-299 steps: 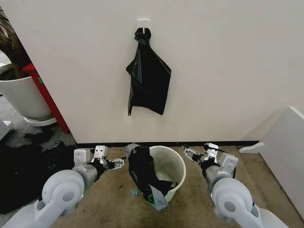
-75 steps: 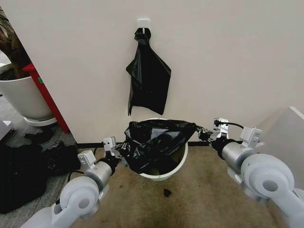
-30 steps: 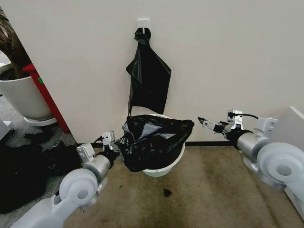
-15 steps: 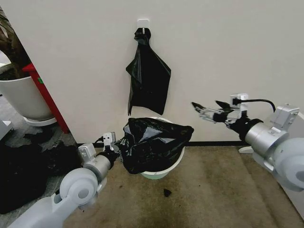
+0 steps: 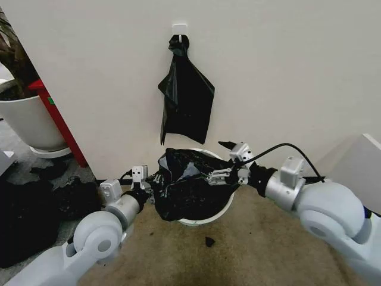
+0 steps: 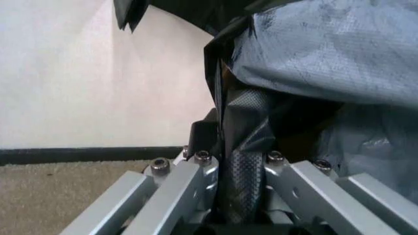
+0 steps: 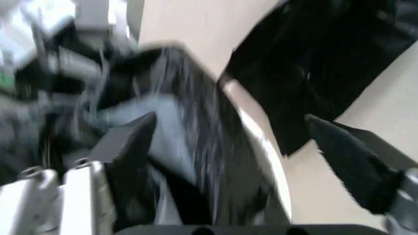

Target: Place the garbage bag over the trash bin.

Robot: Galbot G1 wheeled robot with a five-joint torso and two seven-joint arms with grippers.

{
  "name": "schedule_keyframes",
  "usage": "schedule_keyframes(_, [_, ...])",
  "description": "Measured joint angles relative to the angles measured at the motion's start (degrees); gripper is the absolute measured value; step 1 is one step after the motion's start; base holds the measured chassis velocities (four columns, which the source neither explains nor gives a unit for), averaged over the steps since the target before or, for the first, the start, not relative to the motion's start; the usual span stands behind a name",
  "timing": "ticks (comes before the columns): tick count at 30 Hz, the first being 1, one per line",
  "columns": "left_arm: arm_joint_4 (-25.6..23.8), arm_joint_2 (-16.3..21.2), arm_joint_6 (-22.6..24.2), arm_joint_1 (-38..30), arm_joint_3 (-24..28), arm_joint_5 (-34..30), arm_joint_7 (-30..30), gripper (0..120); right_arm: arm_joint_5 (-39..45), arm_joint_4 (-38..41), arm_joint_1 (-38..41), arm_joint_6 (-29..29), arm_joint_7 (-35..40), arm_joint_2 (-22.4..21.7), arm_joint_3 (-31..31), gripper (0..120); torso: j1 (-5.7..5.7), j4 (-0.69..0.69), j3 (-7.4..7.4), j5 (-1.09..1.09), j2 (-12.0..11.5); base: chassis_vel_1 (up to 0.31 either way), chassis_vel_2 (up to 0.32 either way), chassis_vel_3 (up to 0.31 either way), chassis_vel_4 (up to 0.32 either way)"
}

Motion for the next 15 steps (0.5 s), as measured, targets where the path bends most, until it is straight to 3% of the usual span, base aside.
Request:
schedule_keyframes(4, [-0.41, -0.09, 0.0, 0.02, 0.01, -0.11, 0.02, 5, -4.8, -0.34, -0.79, -1.71, -3.18, -0.3, 0.09, 73, 0.0, 0.0, 0.0, 0.0, 0.0, 0.0, 0.0, 0.0, 0.0])
schedule_keyframes(6, [-0.61, -0.09, 0.0, 0.05, 0.01, -0.23, 0.06, 5, -7.05, -0.68, -0.76, -1.87, -3.98, -0.28, -0.1, 79, 0.0, 0.0, 0.0, 0.0, 0.0, 0.0, 0.0, 0.0, 0.0])
schedule_keyframes(15, [-1.07, -0.06, 0.01, -0.02, 0.01, -0.55, 0.2, 5, -13.3, -1.33, -0.02, -0.73, -4.94, -0.15, -0.98, 81, 0.0, 0.01, 0.0, 0.0, 0.0, 0.0, 0.0, 0.0, 0.0])
